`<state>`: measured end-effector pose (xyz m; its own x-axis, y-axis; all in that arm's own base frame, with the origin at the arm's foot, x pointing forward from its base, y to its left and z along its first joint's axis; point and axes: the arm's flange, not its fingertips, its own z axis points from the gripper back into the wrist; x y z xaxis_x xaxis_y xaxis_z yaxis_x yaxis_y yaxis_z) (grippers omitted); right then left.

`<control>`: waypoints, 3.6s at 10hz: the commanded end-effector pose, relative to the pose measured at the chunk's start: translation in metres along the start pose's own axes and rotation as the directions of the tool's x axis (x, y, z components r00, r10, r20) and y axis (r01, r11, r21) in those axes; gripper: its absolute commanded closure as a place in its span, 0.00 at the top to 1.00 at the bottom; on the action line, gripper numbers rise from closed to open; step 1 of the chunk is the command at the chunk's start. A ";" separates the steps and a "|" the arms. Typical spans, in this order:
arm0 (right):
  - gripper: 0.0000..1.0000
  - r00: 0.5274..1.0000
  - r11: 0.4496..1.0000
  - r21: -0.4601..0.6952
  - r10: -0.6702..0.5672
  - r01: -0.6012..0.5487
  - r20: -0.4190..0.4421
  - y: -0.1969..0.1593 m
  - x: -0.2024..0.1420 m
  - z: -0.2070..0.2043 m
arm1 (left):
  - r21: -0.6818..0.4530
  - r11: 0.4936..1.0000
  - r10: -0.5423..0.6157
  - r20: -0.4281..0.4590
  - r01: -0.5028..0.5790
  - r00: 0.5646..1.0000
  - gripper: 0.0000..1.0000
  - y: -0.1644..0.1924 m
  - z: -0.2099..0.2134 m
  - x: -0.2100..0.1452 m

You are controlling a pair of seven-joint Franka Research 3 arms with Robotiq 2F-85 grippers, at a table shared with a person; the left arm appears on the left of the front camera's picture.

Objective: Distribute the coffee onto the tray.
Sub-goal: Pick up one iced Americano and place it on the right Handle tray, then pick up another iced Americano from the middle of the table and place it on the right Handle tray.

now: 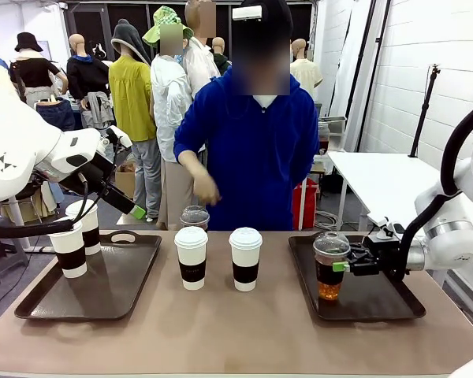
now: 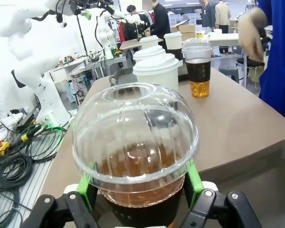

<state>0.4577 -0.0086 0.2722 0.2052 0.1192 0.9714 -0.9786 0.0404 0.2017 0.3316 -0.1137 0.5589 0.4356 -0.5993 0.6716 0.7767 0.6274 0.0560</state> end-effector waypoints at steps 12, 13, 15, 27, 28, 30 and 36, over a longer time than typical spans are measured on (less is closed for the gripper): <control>1.00 0.999 0.997 0.064 -0.045 0.046 -0.017 0.002 -0.020 -0.003 | -0.004 1.000 0.004 0.004 -0.004 1.000 1.00 0.001 0.001 -0.001; 1.00 0.998 0.997 0.053 -0.054 0.055 -0.016 0.005 -0.022 0.000 | -0.004 1.000 0.004 0.004 -0.004 1.000 1.00 0.001 0.001 -0.001; 1.00 0.997 0.997 0.033 -0.076 0.076 -0.015 0.013 -0.025 0.007 | -0.004 1.000 0.004 0.004 -0.004 1.000 1.00 0.001 0.001 -0.001; 1.00 0.990 0.987 -0.079 -0.140 0.141 0.025 0.044 -0.048 0.048 | -0.004 1.000 0.004 0.004 -0.004 1.000 1.00 0.001 0.001 -0.001; 1.00 0.990 0.987 -0.079 -0.140 0.141 0.025 0.044 -0.048 0.048 | -0.004 1.000 0.004 0.004 -0.004 1.000 1.00 0.001 0.001 -0.001; 1.00 0.990 0.987 -0.079 -0.140 0.141 0.025 0.044 -0.048 0.048 | -0.004 1.000 0.004 0.004 -0.004 1.000 1.00 0.001 0.001 -0.001; 1.00 0.990 0.987 -0.079 -0.140 0.141 0.025 0.044 -0.048 0.048 | -0.004 1.000 0.004 0.004 -0.004 1.000 1.00 0.001 0.001 -0.001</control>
<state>0.4052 -0.0605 0.2421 0.3475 0.0933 0.9330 -0.9322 0.1421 0.3330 0.3316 -0.1137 0.5589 0.4356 -0.5993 0.6716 0.7767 0.6274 0.0561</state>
